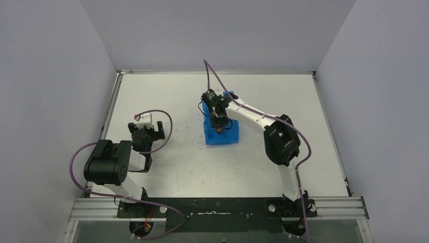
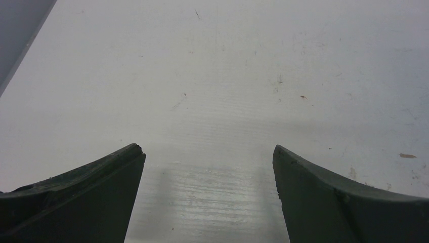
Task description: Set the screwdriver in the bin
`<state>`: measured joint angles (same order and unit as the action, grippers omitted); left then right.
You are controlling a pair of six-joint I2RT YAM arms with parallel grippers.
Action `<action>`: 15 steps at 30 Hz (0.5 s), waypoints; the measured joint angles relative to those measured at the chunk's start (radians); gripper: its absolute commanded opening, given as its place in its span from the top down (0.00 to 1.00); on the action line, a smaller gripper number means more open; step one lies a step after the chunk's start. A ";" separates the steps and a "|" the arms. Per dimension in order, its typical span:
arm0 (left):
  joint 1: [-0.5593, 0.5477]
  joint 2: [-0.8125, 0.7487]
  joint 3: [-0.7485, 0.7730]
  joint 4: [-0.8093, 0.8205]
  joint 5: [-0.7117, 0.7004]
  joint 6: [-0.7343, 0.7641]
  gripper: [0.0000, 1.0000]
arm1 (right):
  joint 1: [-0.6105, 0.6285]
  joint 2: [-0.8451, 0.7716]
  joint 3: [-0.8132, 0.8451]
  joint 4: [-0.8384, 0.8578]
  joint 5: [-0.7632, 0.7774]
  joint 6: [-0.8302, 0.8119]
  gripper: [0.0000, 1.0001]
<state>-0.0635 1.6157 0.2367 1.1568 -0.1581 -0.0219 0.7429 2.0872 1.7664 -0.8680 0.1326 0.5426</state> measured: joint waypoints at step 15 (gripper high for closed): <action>0.000 0.000 0.000 0.000 0.000 0.000 0.03 | -0.011 0.103 0.032 -0.006 0.031 0.028 0.48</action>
<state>-0.0635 1.6157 0.2367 1.1568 -0.1581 -0.0219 0.7319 2.1899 1.7981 -0.8738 0.1638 0.5709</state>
